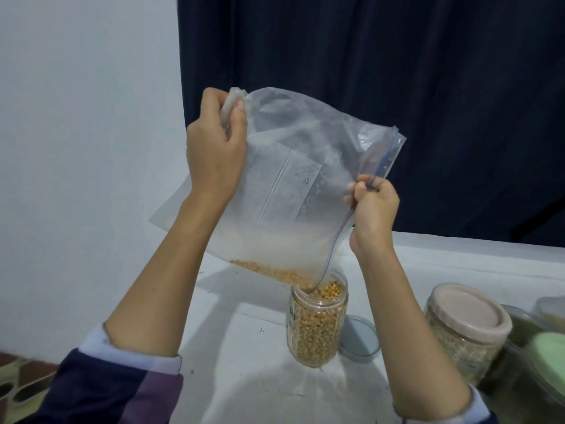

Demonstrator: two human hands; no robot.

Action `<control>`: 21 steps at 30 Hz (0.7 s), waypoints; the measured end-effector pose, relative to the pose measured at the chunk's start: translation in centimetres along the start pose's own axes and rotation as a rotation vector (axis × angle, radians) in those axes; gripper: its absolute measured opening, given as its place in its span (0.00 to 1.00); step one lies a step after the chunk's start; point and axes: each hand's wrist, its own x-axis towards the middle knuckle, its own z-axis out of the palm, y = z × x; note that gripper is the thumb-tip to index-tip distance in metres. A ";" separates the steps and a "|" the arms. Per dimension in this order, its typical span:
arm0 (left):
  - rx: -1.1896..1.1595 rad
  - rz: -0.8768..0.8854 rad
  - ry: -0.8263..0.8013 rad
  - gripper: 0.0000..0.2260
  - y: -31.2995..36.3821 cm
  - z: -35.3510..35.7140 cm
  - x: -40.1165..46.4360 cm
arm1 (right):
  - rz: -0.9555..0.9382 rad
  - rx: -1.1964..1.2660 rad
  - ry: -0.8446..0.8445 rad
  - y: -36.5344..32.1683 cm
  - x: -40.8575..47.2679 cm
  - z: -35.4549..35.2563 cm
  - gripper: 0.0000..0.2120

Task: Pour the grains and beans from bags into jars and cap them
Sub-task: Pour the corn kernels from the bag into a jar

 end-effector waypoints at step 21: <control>-0.008 0.033 -0.001 0.10 0.6 1.0 0.9 | 0.040 0.047 0.003 0.0 0.6 -0.5 0.11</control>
